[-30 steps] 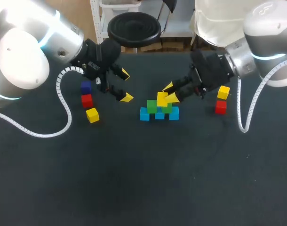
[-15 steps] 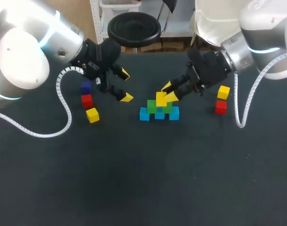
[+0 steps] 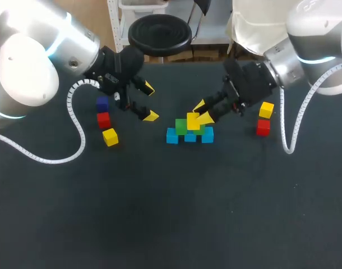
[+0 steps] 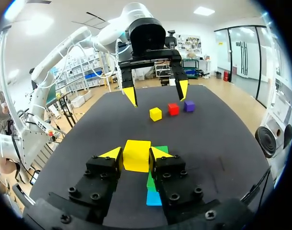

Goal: Place the blue cubes, place green cubes on the blue cubes, place the yellow cubes on the green cubes, then place the red cubes on the yellow cubes, and place purple cube on the red cubes.

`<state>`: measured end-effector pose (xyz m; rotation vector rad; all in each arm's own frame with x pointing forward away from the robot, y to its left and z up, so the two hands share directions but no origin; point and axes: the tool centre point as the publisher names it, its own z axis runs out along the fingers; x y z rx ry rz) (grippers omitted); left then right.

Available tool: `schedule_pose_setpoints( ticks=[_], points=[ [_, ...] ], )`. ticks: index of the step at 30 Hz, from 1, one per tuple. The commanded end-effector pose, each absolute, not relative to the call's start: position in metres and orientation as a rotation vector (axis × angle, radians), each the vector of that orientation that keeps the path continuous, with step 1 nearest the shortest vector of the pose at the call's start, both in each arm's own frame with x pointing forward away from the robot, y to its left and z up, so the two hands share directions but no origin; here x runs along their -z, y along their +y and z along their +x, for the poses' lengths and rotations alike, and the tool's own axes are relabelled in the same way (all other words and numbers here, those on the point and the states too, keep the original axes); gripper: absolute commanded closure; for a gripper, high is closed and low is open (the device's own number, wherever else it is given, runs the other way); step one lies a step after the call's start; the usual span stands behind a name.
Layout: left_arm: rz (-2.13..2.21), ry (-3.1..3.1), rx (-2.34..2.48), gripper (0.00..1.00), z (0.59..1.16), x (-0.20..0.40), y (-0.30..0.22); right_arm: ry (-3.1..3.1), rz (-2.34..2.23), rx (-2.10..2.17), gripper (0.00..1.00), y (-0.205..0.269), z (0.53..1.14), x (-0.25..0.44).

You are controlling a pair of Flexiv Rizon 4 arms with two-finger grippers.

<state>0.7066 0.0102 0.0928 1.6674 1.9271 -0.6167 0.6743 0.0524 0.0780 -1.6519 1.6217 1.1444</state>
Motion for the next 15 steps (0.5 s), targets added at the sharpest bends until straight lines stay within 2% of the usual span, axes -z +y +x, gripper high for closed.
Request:
schedule_pose_setpoints(
  ticks=[1, 15],
  points=[
    [1.666, 1.919, 0.619, 0.00, 0.706, -0.092, 0.012, 1.614, -1.641, -1.155, 1.00, 0.050, 0.673, -0.074],
    [1.666, 1.919, 0.619, 0.00, 0.706, -0.092, 0.012, 1.592, -1.650, -1.186, 1.00, 0.054, 0.684, -0.067]
  ],
)
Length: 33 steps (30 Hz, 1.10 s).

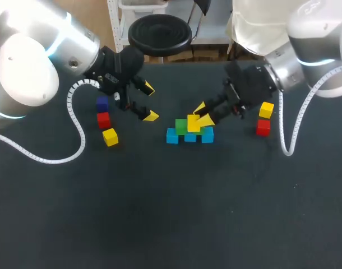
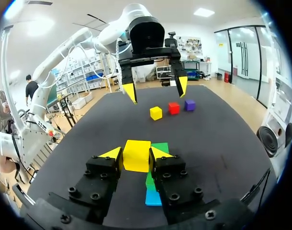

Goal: Place the blue cubes, place green cubes on the blue cubes, place the yellow cubes on the green cubes, then place the red cubes on the yellow cubes, and place purple cube on the red cubes.

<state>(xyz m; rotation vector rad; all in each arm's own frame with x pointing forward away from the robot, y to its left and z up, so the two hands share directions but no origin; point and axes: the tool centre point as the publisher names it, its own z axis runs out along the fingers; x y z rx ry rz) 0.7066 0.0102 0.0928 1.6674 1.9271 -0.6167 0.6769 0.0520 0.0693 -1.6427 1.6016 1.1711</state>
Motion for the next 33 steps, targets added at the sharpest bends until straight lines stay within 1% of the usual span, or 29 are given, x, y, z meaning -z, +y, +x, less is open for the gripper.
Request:
schedule_pose_setpoints(
  ticks=[1, 19, 33],
  points=[
    [1.666, 1.919, 0.619, 0.00, 0.706, -0.092, 0.012, 1.591, -1.651, -1.187, 1.00, 0.054, 0.685, -0.067],
    [1.666, 1.919, 0.619, 0.00, 0.706, -0.092, 0.012, 1.596, -1.660, -1.195, 1.00, 0.056, 0.696, -0.064],
    [1.666, 1.919, 0.619, 0.00, 0.706, -0.092, 0.012, 1.596, -1.668, -1.200, 0.97, 0.059, 0.701, -0.064]
  ],
)
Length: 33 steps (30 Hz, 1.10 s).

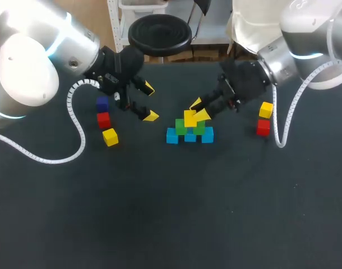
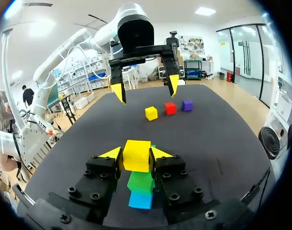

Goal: Place the blue cubes, place green cubes on the blue cubes, place the yellow cubes on the green cubes, then place the red cubes on the yellow cubes, and place purple cube on the red cubes.

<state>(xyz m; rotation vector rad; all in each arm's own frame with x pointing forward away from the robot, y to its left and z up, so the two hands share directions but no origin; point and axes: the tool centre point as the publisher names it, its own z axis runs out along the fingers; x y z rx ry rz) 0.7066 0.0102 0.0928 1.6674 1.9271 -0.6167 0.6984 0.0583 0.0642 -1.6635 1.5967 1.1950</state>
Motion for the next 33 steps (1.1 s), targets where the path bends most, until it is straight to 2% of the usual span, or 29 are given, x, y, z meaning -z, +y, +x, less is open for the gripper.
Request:
schedule_pose_setpoints(
  ticks=[1, 3, 7, 13, 21, 22, 24, 33],
  points=[
    [1.666, 1.919, 0.619, 0.00, 0.7060, -0.0919, 0.0115, 1.597, -1.669, -1.199, 0.96, 0.0592, 0.7007, -0.0642],
    [1.666, 1.919, 0.619, 0.00, 0.7060, -0.0919, 0.0115, 1.597, -1.670, -1.200, 0.95, 0.0596, 0.7006, -0.0641],
    [1.666, 1.919, 0.619, 0.00, 0.7060, -0.0919, 0.0115, 1.606, -1.669, -1.207, 0.84, 0.0594, 0.7005, -0.0623],
    [1.666, 1.919, 0.619, 0.00, 0.7060, -0.0919, 0.0115, 1.612, -1.665, -1.205, 0.84, 0.0587, 0.7005, -0.0620],
    [1.666, 1.919, 0.619, 0.00, 0.7060, -0.0919, 0.0115, 1.612, -1.664, -1.209, 0.73, 0.0593, 0.7019, -0.0605],
    [1.666, 1.919, 0.619, 0.00, 0.7060, -0.0919, 0.0115, 1.613, -1.663, -1.210, 0.63, 0.0592, 0.7017, -0.0603],
    [1.666, 1.919, 0.619, 0.00, 0.7060, -0.0919, 0.0115, 1.620, -1.657, -1.214, 0.00, 0.0588, 0.7016, -0.0592],
    [1.666, 1.919, 0.619, 0.00, 0.7060, -0.0919, 0.0115, 1.622, -1.641, -1.202, 0.00, 0.0562, 0.7012, -0.0615]
  ],
)
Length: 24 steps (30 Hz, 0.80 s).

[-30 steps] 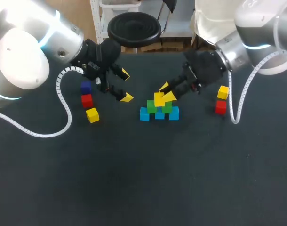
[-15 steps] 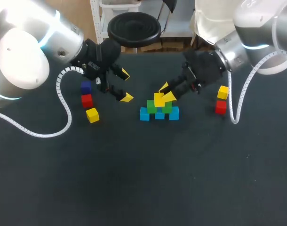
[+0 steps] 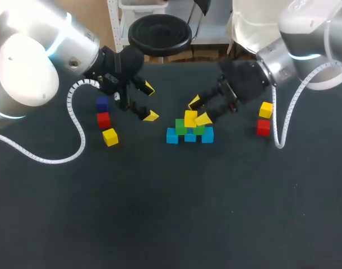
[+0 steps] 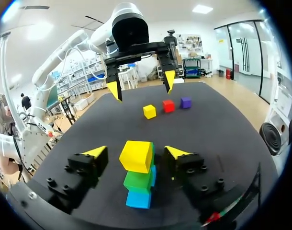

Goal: Place the blue cubes, place green cubes on the blue cubes, place the yellow cubes on the green cubes, then place the red cubes on the yellow cubes, and place purple cube on the red cubes.

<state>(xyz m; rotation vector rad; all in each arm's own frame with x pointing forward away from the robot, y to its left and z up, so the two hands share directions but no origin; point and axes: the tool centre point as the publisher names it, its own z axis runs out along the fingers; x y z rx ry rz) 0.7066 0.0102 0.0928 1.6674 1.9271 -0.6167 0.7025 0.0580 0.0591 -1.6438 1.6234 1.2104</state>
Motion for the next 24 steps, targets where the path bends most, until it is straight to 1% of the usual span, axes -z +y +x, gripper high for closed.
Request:
schedule_pose_setpoints(
  ticks=[1, 8, 16, 24],
  points=[
    [1.666, 1.919, 0.619, 0.00, 0.706, -0.092, 0.012, 1.625, -1.634, -1.188, 0.00, 0.055, 0.701, -0.063],
    [1.666, 1.919, 0.619, 0.00, 0.706, -0.092, 0.012, 1.659, -1.580, -1.034, 0.00, 0.035, 0.695, -0.074],
    [1.666, 1.919, 0.619, 0.00, 0.706, -0.092, 0.012, 1.732, -1.385, -0.949, 0.00, -0.007, 0.690, -0.081],
    [1.666, 1.919, 0.619, 0.00, 0.706, -0.092, 0.012, 1.732, -1.385, -0.949, 0.00, -0.007, 0.690, -0.081]
  ],
)
